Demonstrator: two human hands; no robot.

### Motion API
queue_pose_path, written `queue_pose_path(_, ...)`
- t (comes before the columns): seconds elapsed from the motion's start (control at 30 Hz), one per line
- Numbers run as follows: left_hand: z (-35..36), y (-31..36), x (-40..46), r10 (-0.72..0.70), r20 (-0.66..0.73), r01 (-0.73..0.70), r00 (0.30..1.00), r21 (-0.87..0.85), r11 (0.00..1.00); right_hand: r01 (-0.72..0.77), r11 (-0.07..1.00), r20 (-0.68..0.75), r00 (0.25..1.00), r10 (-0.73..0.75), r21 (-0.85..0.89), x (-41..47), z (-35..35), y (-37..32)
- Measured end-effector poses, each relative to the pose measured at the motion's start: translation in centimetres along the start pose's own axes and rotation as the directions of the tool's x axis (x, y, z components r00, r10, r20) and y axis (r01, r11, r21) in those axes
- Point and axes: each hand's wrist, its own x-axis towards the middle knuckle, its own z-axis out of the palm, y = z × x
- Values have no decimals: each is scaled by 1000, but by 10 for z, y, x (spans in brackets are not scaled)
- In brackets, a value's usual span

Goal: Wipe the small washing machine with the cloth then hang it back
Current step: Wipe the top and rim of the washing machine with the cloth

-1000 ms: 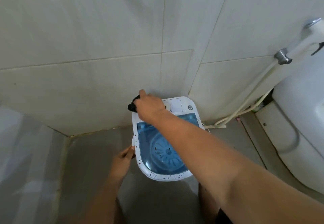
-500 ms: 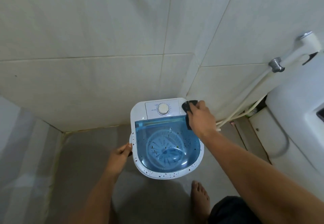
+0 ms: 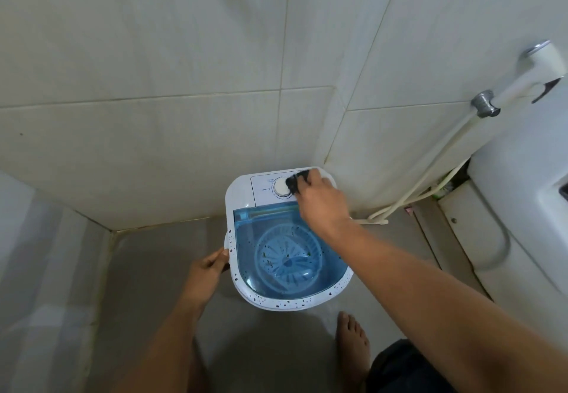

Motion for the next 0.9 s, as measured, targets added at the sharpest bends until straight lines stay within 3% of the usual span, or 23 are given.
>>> queue_pose_path(0.07,1,1,0,8,5,-8,1000,1,1000,203,979,30,979,-202,-8,-19,1,13)
queue_pose_path(0.13,1,0,0,6,-5,-6,1000,13,1000,415,910,56,909,-413,-29,-19,-4,44)
queue_pose_path(0.17,0,-1,2,3,-10,-2,1000,17,1000,438,897,79,898,-433,-58,-12,-7,58)
queue_pose_path(0.27,-4,-4,4,-17,8,17,1000,16,1000,152,983,60,987,-147,-99,13,-16,67)
queue_pose_path(0.33,-4,-4,3,-6,10,6,1000,11,1000,1,999,38,999,1,-52,12,-14,43)
queue_pose_path(0.37,-4,-4,2,-1,10,1,1000,8,1000,8,999,33,999,-6,-42,5,-10,29)
queue_pose_path(0.5,-1,0,-2,-6,15,6,1000,-14,1000,306,951,44,952,-304,-47,-32,8,11)
queue_pose_path(0.53,-1,1,-3,-7,12,7,1000,-19,1000,320,946,38,947,-318,-52,-29,6,18)
queue_pose_path(0.67,1,1,-2,-6,-4,6,1000,-26,1000,16,1000,23,1000,-16,-24,4,-8,22)
queue_pose_path(0.7,1,0,-1,-9,-9,9,1000,-27,1000,0,1000,24,1000,1,-28,5,-7,14)
queue_pose_path(0.83,2,0,-1,-15,-13,15,1000,-31,999,282,956,81,958,-275,-84,-17,0,19)
queue_pose_path(0.9,1,1,0,-15,-17,15,1000,-21,1000,321,945,93,944,-315,-56,-12,-5,41)
